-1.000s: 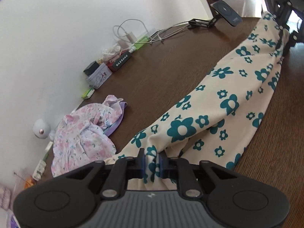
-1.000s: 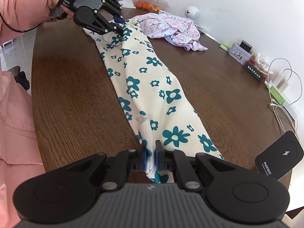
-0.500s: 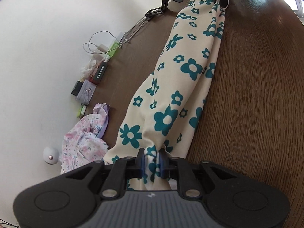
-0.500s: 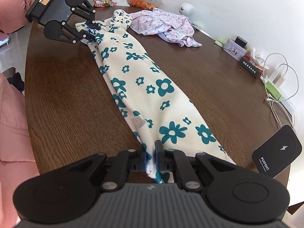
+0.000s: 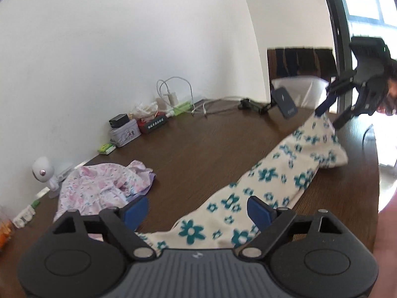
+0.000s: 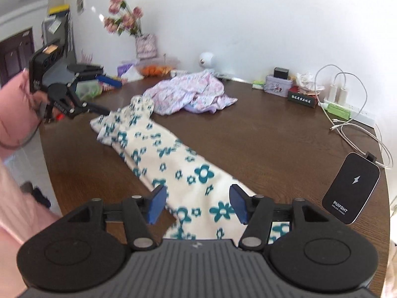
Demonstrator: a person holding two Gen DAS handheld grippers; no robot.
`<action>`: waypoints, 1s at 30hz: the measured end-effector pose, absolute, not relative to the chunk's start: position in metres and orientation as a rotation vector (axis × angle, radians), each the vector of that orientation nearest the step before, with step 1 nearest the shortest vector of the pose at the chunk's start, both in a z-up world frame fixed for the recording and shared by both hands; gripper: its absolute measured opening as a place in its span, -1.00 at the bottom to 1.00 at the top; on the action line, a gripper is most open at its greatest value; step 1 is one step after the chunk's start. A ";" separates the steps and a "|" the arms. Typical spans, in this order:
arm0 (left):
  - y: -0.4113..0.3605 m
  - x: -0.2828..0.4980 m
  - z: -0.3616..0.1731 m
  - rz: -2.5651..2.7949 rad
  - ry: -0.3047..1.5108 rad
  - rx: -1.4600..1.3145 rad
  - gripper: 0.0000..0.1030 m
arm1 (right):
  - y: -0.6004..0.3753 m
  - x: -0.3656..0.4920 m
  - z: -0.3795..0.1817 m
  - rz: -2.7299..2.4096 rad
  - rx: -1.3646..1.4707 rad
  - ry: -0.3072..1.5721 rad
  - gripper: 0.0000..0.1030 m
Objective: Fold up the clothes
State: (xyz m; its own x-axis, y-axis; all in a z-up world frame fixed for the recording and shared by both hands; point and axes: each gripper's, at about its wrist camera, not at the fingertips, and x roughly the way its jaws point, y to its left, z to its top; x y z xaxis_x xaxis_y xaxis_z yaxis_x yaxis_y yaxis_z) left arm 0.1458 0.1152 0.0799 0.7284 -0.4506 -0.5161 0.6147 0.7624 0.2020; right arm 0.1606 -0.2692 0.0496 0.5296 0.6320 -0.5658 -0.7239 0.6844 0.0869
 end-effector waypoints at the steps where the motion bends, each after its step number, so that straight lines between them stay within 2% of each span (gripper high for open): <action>1: 0.107 0.151 0.082 -0.609 0.461 0.331 0.67 | -0.265 0.165 0.050 0.789 -0.129 0.598 0.12; 2: 0.095 0.157 0.080 -0.608 0.464 0.305 0.65 | -0.254 0.170 0.047 0.756 -0.117 0.600 0.10; 3: 0.081 0.163 0.075 -0.607 0.474 0.293 0.54 | -0.242 0.175 0.043 0.724 -0.107 0.603 0.05; 4: 0.068 0.169 0.067 -0.608 0.495 0.296 0.40 | -0.229 0.177 0.037 0.703 -0.100 0.612 -0.09; 5: 0.054 0.174 0.059 -0.612 0.521 0.306 0.00 | -0.218 0.181 0.030 0.695 -0.087 0.625 -0.21; 6: 0.041 0.179 0.049 -0.613 0.554 0.316 -0.20 | -0.206 0.184 0.023 0.687 -0.074 0.638 -0.41; 7: 0.032 0.183 0.041 -0.610 0.587 0.326 -0.54 | -0.199 0.185 0.018 0.676 -0.065 0.646 -0.49; 8: 0.026 0.187 0.031 -0.603 0.613 0.328 -0.65 | -0.204 0.184 0.016 0.657 -0.067 0.643 -0.51; 17: 0.051 0.199 -0.004 -0.504 0.669 0.193 -0.60 | -0.246 0.173 -0.002 0.483 -0.079 0.611 -0.56; 19: 0.054 0.199 -0.004 -0.493 0.667 0.176 -0.60 | -0.255 0.170 -0.006 0.444 -0.082 0.604 -0.79; 30: 0.061 0.199 -0.008 -0.442 0.679 0.070 -0.58 | -0.299 0.166 -0.031 0.338 0.002 0.596 -0.77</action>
